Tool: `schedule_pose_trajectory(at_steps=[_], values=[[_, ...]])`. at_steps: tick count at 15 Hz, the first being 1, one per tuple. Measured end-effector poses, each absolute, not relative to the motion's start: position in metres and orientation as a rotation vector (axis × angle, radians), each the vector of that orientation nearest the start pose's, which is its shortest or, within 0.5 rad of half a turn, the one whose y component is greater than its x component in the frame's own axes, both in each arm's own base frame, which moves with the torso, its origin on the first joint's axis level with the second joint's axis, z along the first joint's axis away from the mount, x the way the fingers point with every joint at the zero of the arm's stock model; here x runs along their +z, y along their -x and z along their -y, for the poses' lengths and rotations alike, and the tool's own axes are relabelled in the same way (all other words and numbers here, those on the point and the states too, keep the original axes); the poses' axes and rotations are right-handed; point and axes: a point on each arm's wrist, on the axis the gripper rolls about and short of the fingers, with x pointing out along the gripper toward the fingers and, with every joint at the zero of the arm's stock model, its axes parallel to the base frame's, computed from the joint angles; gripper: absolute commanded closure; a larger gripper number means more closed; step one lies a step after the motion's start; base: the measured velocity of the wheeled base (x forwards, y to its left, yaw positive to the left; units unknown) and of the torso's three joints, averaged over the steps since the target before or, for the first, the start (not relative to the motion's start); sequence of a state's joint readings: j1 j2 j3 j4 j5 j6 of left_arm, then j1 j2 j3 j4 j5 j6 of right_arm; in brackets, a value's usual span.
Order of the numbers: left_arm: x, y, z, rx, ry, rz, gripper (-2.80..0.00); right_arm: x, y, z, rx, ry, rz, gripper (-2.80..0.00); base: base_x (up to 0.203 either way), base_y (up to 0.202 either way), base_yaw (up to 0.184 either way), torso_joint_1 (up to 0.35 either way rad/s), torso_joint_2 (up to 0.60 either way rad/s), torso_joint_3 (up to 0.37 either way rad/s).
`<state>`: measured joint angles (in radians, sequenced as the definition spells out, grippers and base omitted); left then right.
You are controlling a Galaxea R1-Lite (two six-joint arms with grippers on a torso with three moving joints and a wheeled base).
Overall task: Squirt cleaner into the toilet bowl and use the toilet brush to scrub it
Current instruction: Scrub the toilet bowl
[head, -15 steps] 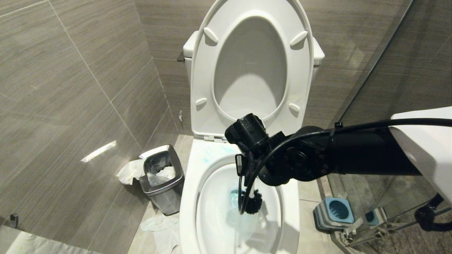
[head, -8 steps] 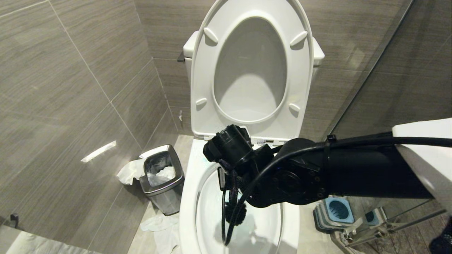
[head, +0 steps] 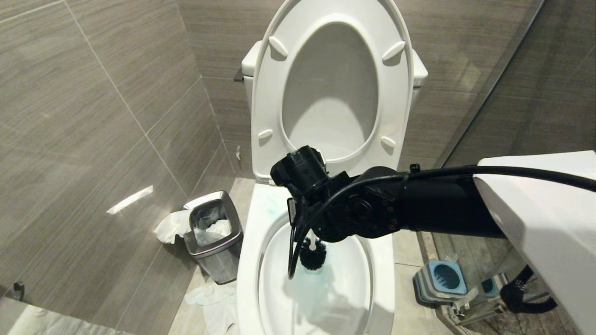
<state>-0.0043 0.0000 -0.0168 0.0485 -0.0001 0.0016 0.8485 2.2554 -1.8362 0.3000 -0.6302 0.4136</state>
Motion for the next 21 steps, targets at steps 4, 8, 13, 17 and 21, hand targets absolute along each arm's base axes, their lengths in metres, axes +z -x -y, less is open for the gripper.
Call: schedule_pose_trajectory(at_steps=[4, 8, 13, 17, 21], values=[[0.075, 0.024, 0.000, -0.004, -0.002, -0.032, 0.00, 0.138, -0.330, -0.338, 0.065, 0.099, -0.583, 0.00, 0.000, 0.000, 0.000, 0.000, 0.00, 0.000], [0.075, 0.024, 0.000, -0.004, -0.002, -0.032, 0.00, 0.098, -0.353, -0.346, 0.039, 0.129, -0.612, 0.00, 0.000, 0.000, 0.000, 0.000, 0.00, 0.000], [0.075, 0.024, 0.000, -0.005, -0.002, -0.032, 0.00, 0.115, -0.346, -0.342, 0.046, 0.134, -0.616, 0.00, 0.000, 0.000, 0.000, 0.000, 0.00, 0.000], [0.075, 0.024, 0.000, -0.004, -0.002, -0.032, 0.00, 0.181, -0.315, -0.325, 0.080, 0.106, -0.584, 0.00, 0.000, 0.000, 0.000, 0.000, 0.00, 0.000], [0.075, 0.024, 0.000, -0.005, -0.002, -0.032, 0.00, 0.211, -0.300, -0.314, 0.090, 0.095, -0.566, 0.00, 0.000, 0.000, 0.000, 0.000, 0.00, 0.000]])
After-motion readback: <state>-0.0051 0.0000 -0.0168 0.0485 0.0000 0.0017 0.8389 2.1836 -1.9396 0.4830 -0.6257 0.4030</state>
